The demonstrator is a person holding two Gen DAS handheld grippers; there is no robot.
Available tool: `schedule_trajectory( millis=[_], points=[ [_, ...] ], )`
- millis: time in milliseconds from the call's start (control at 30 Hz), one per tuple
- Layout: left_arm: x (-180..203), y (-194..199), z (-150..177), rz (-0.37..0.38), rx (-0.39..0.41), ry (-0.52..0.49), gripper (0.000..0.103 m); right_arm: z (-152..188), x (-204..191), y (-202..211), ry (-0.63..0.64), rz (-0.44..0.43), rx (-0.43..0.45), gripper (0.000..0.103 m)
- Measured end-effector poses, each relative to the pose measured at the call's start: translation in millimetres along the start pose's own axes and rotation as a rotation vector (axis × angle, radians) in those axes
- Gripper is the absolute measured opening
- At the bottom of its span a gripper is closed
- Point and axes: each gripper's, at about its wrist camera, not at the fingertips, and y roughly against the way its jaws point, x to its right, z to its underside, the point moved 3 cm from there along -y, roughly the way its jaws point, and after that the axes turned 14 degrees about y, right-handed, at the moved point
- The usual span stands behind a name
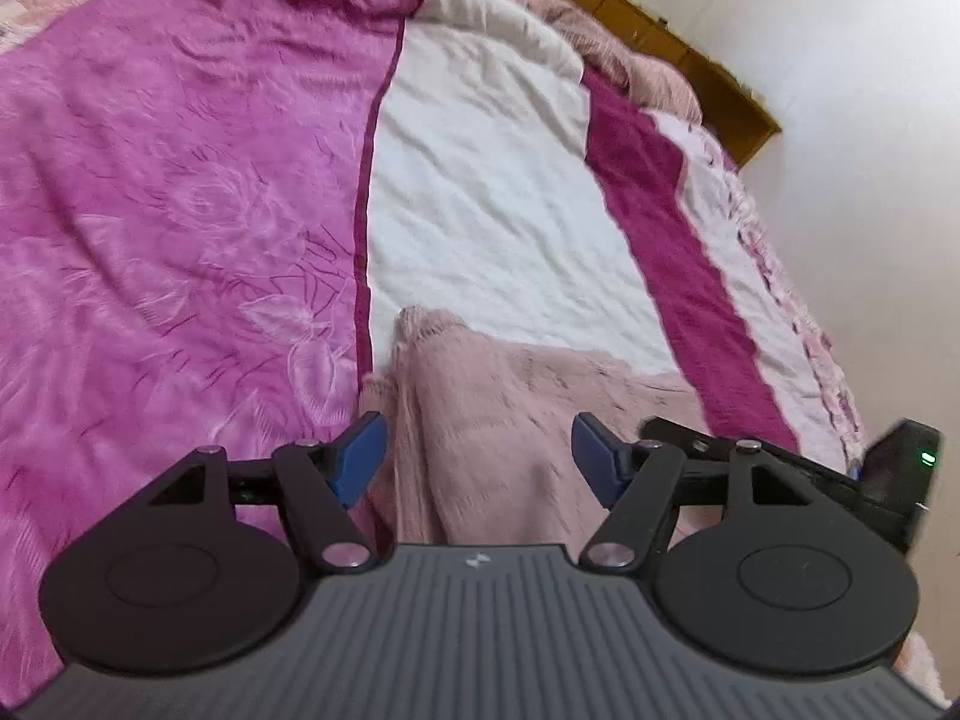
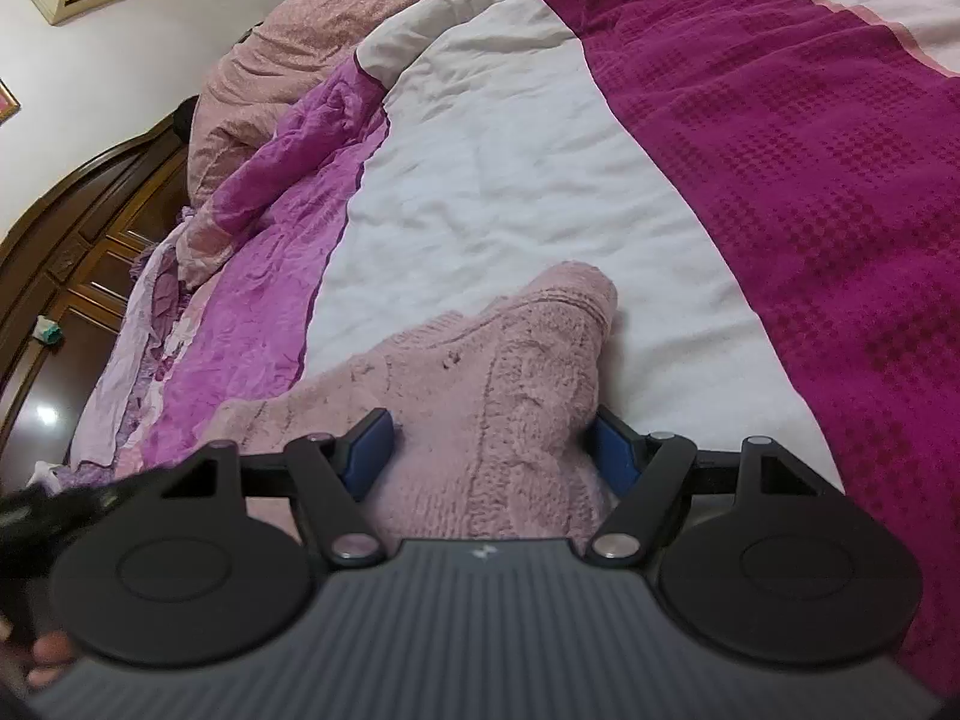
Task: Fold small clothes
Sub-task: 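Lay the folded cardigan down and open both grippers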
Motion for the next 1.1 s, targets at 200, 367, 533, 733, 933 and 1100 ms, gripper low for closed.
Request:
schedule_trajectory(
  millis=[200, 367, 533, 733, 933, 1100],
  points=[
    [-6.5, -42.5, -6.4, -0.028, -0.047, 0.024, 0.079, -0.8, 4.2, -3.2, 0.003, -0.027, 0.003, 0.072],
    [1.6, -33.7, 1.2, 0.062, 0.01, -0.01, 0.037, -9.7, -7.0, -0.2, 0.064, -0.076, 0.061, 0.025],
    [3.9, -21.8, 1.8, 0.02, 0.082, -0.058, 0.034, -27.9, -26.1, 16.9, 0.166, -0.068, 0.186, 0.021],
    [-4.9, -44.4, -3.2, -0.065, 0.062, -0.065, 0.043, -19.5, -2.9, -15.5, 0.137, 0.078, 0.031, 0.027],
    [4.2, -10.7, 4.6, -0.105, 0.059, -0.069, 0.044, -23.0, -12.9, 18.7, 0.144, 0.106, 0.038, 0.032],
    [17.1, 39.2, 30.1, -0.116, 0.063, -0.099, 0.051, -16.3, -35.7, 66.1, 0.198, 0.093, 0.069, 0.032]
  ],
)
